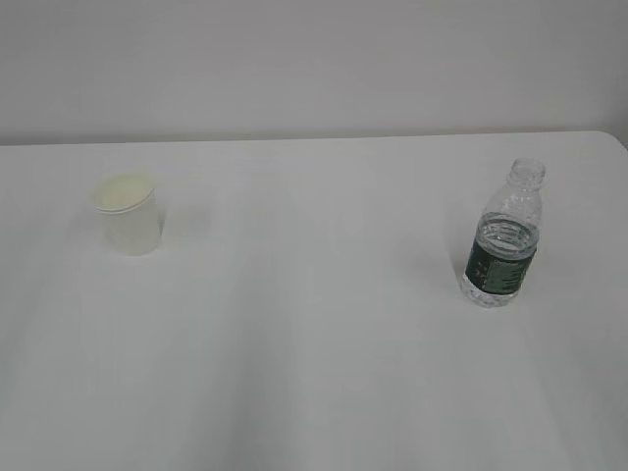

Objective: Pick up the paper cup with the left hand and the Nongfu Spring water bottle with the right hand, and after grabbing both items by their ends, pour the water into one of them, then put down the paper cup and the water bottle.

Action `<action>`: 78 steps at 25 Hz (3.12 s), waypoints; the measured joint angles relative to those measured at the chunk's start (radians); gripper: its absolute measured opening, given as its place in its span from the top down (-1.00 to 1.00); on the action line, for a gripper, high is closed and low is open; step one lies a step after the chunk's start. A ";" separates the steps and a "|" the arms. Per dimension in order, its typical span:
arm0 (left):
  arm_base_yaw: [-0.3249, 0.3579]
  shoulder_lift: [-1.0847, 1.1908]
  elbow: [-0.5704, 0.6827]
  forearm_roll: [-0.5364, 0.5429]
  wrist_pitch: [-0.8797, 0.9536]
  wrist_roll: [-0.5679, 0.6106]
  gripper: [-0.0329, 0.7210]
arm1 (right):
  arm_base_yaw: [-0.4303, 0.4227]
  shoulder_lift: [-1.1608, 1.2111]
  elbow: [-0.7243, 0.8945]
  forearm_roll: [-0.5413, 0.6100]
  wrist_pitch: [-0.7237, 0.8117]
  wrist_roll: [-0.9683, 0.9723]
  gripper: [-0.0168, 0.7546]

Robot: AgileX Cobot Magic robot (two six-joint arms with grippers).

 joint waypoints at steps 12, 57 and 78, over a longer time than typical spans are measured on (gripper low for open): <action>0.000 0.192 0.000 -0.004 -0.220 0.000 -0.64 | 0.000 0.161 0.000 0.000 -0.245 -0.013 -0.52; -0.202 0.703 0.261 -0.038 -1.017 0.000 -0.54 | 0.040 0.696 0.293 -0.041 -1.148 0.058 -0.52; -0.280 0.792 0.560 0.061 -1.456 -0.100 -0.54 | 0.042 0.910 0.487 -0.159 -1.540 0.070 -0.52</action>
